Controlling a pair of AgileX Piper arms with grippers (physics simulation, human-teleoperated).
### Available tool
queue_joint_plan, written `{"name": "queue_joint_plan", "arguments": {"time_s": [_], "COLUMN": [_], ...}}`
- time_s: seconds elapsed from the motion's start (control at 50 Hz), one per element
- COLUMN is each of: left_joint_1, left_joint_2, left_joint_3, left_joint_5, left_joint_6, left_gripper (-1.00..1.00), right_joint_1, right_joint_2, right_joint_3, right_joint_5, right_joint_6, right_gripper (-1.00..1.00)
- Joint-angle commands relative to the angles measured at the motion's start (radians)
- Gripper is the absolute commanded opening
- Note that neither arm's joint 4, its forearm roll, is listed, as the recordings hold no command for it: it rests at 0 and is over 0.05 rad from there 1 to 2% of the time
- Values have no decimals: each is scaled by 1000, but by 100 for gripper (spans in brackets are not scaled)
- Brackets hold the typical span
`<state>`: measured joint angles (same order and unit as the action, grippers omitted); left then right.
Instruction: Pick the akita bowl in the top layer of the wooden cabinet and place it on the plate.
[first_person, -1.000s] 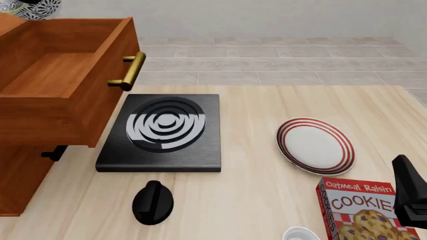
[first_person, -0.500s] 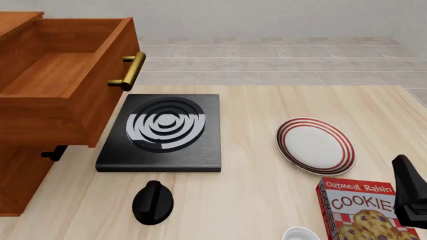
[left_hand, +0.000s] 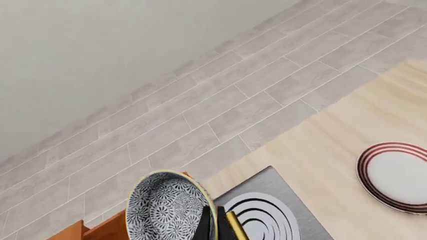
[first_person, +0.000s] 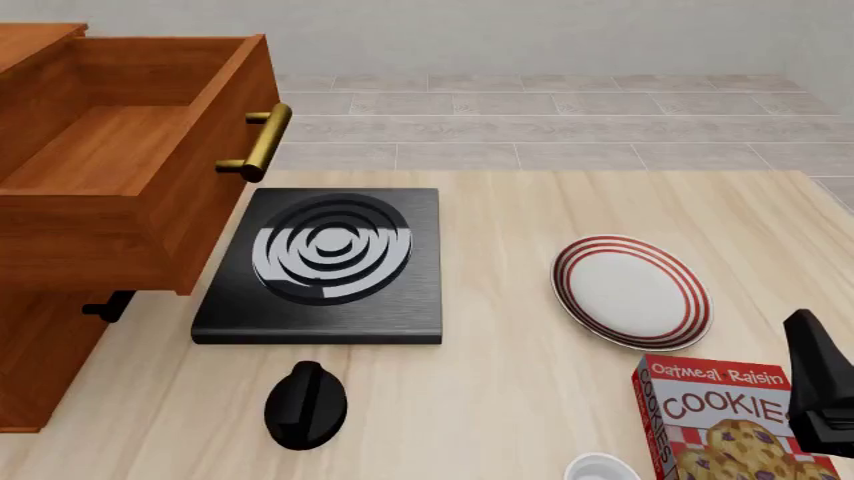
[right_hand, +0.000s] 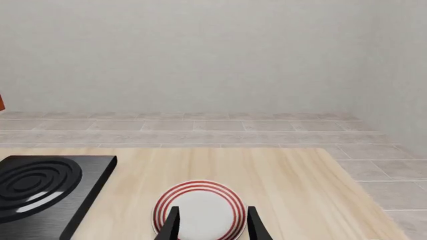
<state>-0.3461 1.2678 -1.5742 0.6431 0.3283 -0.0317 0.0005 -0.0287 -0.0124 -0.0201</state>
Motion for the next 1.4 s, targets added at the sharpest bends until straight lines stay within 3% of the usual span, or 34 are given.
{"name": "queue_joint_plan", "arguments": {"time_s": [0.02, 1.4], "left_joint_1": [-44, -224], "left_joint_2": [-3, 65], "left_joint_3": [-2, 77], "left_joint_5": [-45, -273], "left_joint_6": [22, 178], "left_gripper": [-100, -100], "right_joint_1": [2, 9], "right_joint_2": [0, 0], "right_joint_3": [1, -4], "right_joint_5": [-2, -9], "right_joint_6": [-4, -22], "right_gripper": [100, 100]}}
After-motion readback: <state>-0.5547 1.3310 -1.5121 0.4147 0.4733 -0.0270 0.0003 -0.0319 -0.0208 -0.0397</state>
